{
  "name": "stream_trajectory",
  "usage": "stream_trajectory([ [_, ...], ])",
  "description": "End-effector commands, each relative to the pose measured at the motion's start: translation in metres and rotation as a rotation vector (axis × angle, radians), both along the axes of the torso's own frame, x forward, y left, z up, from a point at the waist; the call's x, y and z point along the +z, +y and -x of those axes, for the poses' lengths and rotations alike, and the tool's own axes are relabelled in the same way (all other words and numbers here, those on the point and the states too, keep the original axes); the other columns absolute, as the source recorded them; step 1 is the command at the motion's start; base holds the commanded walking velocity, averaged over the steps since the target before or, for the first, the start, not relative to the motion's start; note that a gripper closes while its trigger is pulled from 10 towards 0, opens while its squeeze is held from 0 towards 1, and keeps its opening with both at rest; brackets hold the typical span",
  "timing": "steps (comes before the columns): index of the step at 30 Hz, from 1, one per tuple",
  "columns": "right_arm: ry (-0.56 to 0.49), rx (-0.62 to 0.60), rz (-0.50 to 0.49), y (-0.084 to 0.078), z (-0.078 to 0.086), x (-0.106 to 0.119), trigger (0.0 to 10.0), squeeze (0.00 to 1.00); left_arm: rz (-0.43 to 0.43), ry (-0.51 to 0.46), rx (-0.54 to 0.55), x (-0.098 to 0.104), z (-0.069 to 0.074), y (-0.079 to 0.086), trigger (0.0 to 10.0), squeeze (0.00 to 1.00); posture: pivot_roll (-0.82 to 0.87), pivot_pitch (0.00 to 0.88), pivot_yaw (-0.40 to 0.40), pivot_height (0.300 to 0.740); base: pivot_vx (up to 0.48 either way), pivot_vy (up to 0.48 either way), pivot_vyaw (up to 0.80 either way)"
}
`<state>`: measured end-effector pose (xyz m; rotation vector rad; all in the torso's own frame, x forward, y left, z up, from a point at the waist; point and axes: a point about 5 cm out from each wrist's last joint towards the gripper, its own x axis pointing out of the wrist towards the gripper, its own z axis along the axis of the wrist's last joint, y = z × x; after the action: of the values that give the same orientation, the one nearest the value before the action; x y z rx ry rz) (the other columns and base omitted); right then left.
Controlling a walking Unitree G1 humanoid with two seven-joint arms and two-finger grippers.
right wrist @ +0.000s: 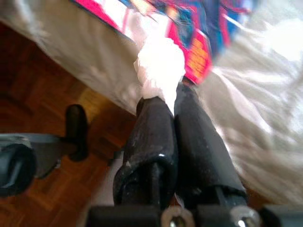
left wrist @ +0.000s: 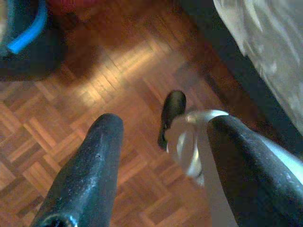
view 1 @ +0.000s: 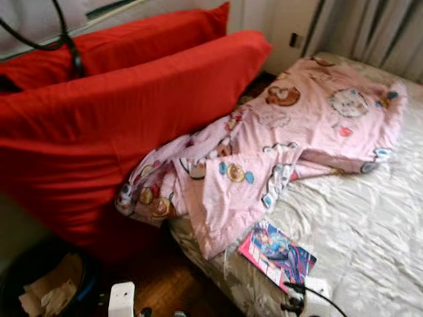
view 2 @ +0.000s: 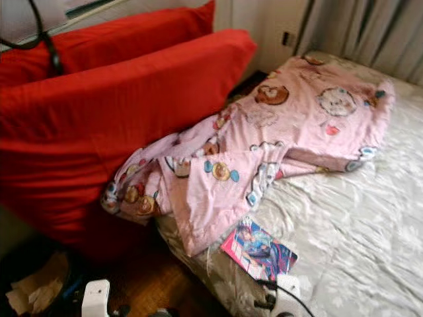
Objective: Clean up the room
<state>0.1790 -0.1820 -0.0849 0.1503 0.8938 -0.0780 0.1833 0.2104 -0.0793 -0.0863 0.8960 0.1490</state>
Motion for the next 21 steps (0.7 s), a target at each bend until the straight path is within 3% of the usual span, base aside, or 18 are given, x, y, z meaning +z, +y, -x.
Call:
stream_trajectory([
  [1,0.038,-0.007,0.014,-0.0048,0.0087,-0.0039,10.0,0.0,0.013,0.031,0.022,-0.0053,0.0104,-0.0009,10.0,0.0,-0.02,0.106,-0.006,0.74,0.0,0.0,0.8],
  [10,0.04,0.004,0.014,-0.0038,0.0087,-0.0041,10.0,0.0,0.002,0.048,0.022,-0.0081,0.0176,0.0007,10.0,0.0,-0.01,0.092,-0.006,0.74,0.0,0.0,0.8],
  [21,0.039,-0.013,-0.004,-0.0009,0.007,-0.0038,10.0,0.0,0.045,0.042,0.034,-0.0088,0.0166,-0.0057,10.0,0.0,-0.01,0.134,-0.011,0.74,0.0,0.0,0.0],
])
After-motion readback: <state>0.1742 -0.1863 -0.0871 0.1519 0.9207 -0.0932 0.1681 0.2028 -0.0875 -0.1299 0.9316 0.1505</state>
